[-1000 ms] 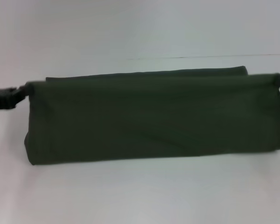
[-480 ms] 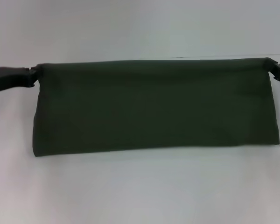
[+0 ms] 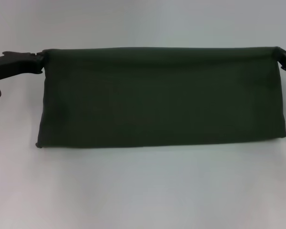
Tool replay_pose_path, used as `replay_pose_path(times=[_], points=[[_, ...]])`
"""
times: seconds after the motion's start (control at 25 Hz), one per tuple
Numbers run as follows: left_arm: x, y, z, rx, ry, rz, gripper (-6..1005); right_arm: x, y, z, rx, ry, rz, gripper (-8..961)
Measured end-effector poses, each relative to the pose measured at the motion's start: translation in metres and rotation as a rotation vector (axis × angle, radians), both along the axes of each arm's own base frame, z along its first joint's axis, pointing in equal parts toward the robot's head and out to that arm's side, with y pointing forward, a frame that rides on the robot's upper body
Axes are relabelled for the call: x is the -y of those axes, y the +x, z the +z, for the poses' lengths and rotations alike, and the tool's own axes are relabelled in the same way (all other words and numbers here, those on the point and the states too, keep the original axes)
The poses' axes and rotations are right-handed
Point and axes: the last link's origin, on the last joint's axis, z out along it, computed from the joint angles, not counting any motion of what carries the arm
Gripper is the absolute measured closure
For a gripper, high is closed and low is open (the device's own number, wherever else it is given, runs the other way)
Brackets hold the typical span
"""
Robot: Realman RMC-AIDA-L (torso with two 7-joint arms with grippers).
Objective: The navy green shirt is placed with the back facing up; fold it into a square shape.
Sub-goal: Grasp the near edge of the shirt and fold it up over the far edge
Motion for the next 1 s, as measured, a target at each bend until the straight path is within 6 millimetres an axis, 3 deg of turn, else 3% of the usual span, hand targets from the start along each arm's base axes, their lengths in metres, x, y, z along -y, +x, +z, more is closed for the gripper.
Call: replay_pose_path(times=[0.76, 1.0], points=[[-0.011, 0.001, -0.018, -0.071, 0.056, 0.032, 1000, -0.016, -0.005, -0.015, 0.075, 0.007, -0.055, 857], [-0.015, 0.001, -0.028, -0.125, 0.101, 0.071, 871, -0.025, -0.007, -0.022, 0.129, -0.006, -0.086, 853]])
